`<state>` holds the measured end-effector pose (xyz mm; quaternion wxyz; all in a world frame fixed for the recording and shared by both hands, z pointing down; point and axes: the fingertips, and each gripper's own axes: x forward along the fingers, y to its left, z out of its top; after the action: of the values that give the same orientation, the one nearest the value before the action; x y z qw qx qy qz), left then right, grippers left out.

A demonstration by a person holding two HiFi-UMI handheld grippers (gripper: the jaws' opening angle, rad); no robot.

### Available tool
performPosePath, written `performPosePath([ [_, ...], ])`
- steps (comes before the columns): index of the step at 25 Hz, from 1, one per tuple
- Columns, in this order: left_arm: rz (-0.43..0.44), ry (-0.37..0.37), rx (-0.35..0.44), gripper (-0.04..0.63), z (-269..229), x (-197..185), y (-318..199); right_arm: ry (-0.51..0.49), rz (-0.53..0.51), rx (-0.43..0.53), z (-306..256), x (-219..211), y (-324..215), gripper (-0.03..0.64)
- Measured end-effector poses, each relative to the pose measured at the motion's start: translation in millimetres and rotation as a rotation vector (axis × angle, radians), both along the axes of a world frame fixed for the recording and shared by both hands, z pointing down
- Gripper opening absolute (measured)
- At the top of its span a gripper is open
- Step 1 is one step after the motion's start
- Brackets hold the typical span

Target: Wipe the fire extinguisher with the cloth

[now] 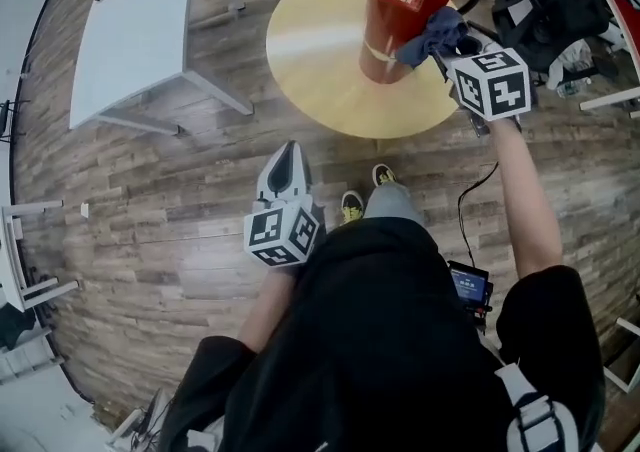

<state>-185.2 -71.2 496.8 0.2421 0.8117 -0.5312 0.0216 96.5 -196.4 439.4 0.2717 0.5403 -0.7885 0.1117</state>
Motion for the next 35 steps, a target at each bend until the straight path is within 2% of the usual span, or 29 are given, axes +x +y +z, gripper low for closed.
performPosePath([
  [2, 0.002, -0.003, 0.001, 0.023, 0, 2, 1, 0.097, -0.062, -0.063, 23, -7, 1, 0.097],
  [4, -0.002, -0.006, -0.002, 0.023, 1, 3, 3, 0.107, -0.106, -0.166, 62, -15, 4, 0.097],
  [6, -0.008, -0.014, -0.017, 0.023, 6, 3, 8, 0.073, -0.108, -0.268, 109, -20, 8, 0.097],
  [8, -0.016, -0.025, -0.033, 0.023, 9, 0, 13, 0.035, -0.069, -0.353, 151, -22, 13, 0.097],
  [12, -0.059, -0.041, -0.052, 0.023, 10, -11, 17, -0.132, 0.044, -0.476, 222, -35, 13, 0.097],
  [14, -0.091, -0.048, -0.059, 0.023, 10, -22, 20, -0.282, 0.135, -0.486, 238, -47, 8, 0.097],
  [16, -0.118, -0.053, -0.061, 0.023, 10, -33, 22, -0.5, 0.235, -0.47, 237, -58, 2, 0.097],
  [18, -0.137, -0.054, -0.061, 0.023, 11, -41, 23, -0.733, 0.28, -0.427, 215, -69, -3, 0.097],
  [22, -0.134, -0.046, -0.052, 0.023, 12, -43, 21, -1.172, 0.257, -0.321, 123, -89, -11, 0.097],
  [25, -0.101, -0.036, -0.028, 0.023, 6, -31, 14, -1.357, 0.208, -0.252, 41, -86, -11, 0.097],
  [27, -0.078, -0.03, -0.015, 0.023, 4, -21, 12, -1.405, 0.143, -0.201, -10, -79, -7, 0.097],
  [29, -0.056, -0.027, -0.013, 0.023, 4, -14, 14, -1.407, 0.071, -0.14, -56, -73, 0, 0.097],
  [30, -0.049, -0.025, -0.014, 0.023, 4, -13, 15, -1.378, 0.028, -0.102, -75, -70, 4, 0.097],
  [32, -0.044, -0.022, -0.022, 0.023, 5, -16, 17, -1.247, -0.064, -0.037, -94, -71, 7, 0.097],
  [35, -0.051, -0.02, -0.037, 0.023, 7, -21, 18, -1.072, -0.127, -0.046, -61, -75, 3, 0.097],
])
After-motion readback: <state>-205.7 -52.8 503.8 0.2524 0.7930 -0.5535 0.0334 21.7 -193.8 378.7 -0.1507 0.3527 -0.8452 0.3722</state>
